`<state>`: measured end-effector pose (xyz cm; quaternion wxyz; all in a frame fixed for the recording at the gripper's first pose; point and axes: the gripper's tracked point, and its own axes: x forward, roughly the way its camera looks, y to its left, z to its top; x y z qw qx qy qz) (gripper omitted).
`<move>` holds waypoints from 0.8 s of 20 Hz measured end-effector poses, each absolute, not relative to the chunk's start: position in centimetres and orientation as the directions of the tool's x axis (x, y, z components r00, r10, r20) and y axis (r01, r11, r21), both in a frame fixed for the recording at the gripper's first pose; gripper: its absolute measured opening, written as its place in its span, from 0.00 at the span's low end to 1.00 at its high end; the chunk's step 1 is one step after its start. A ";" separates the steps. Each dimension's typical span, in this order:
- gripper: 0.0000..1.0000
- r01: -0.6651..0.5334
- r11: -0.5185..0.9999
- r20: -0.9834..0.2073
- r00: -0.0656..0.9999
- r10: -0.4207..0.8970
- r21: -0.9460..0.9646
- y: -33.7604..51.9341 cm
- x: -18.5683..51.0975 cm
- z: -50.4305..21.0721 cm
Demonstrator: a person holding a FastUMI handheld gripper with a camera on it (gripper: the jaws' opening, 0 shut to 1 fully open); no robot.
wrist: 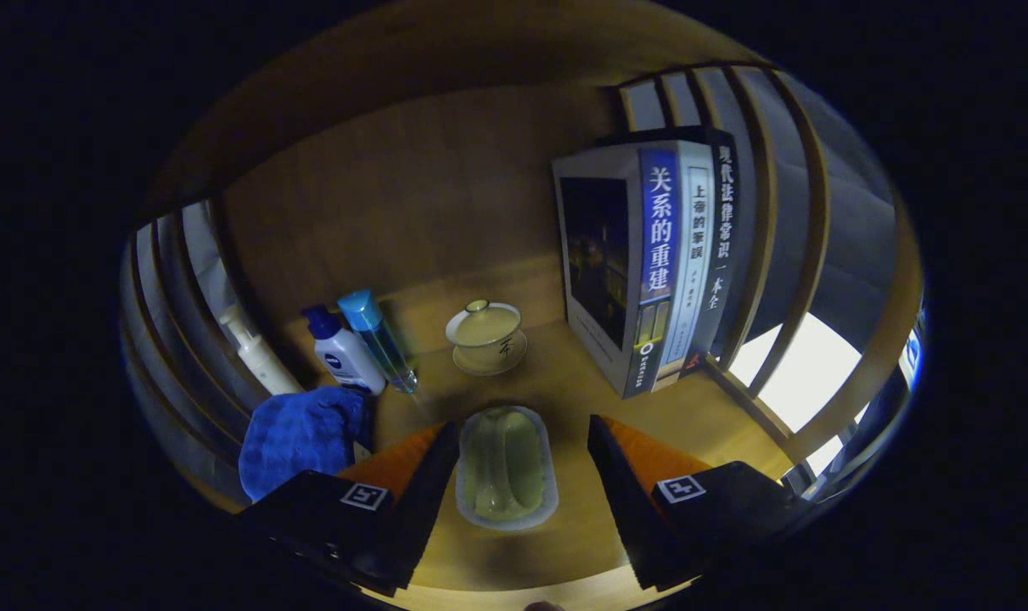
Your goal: Pull open the drawer, take out the items inside it, and place them on the countertop above the cabinet.
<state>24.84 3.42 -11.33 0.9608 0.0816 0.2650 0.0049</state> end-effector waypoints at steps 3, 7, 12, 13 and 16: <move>0.99 0.024 0.988 -0.454 0.890 0.048 0.150 3.1 23.0 -10.4; 0.99 -0.004 0.992 -0.380 0.924 0.051 0.124 3.1 18.5 -9.0; 0.99 -0.030 0.987 -0.308 0.948 0.077 0.157 3.8 11.4 -8.5; 0.99 -0.033 0.987 -0.297 0.952 0.079 0.155 3.7 10.0 -8.3; 0.98 -0.040 0.992 -0.264 0.962 0.070 0.117 3.0 6.2 -8.5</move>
